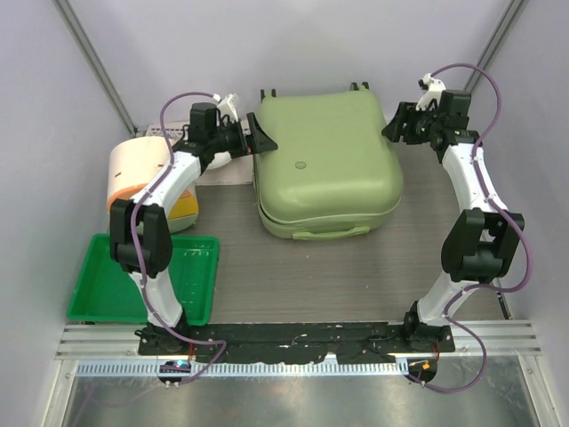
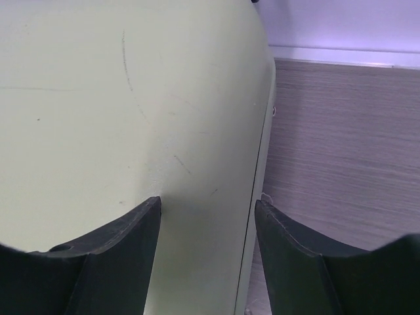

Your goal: Open, take out, and arrange the luggage

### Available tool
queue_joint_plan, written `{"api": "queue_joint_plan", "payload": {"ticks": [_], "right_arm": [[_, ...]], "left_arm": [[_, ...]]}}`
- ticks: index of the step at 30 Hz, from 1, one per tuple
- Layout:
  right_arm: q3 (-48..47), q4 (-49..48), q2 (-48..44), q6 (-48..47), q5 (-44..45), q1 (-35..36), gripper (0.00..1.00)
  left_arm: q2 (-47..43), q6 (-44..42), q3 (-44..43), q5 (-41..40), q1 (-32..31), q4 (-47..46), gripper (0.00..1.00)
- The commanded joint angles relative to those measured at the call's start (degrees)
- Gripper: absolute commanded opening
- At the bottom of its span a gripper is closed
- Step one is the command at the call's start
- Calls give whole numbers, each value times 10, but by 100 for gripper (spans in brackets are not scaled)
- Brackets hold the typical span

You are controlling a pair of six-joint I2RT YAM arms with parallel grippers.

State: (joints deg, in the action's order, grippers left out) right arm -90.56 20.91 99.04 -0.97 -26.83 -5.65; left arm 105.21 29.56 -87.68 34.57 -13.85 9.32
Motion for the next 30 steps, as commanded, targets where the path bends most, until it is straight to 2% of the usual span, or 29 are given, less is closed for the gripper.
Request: {"api": "queue_joint_plan", "payload": {"ticks": [1,9,19,22,26,30], "right_arm": [[-11,0,4,55,-14,-6,65],[53,47,-39,78,-81,-58,63],[58,124,-65,-11,-73,-165,62],[42,143,-68,-33,-81,-177,62],[26,157,-76,-58,-83,-178,62],[7,164,-82,-72,-89,-178,62]], "left_arm": [[55,-24,-28,33,-7,5,95],[96,-50,-52,58,-77,10,95],[116,32,-51,57,-159,-36,92],[107,80,-34,41,-154,-69,92],[53,145,46,8,-130,-172,90],[-6,145,76,-31,-112,-166,82]]}}
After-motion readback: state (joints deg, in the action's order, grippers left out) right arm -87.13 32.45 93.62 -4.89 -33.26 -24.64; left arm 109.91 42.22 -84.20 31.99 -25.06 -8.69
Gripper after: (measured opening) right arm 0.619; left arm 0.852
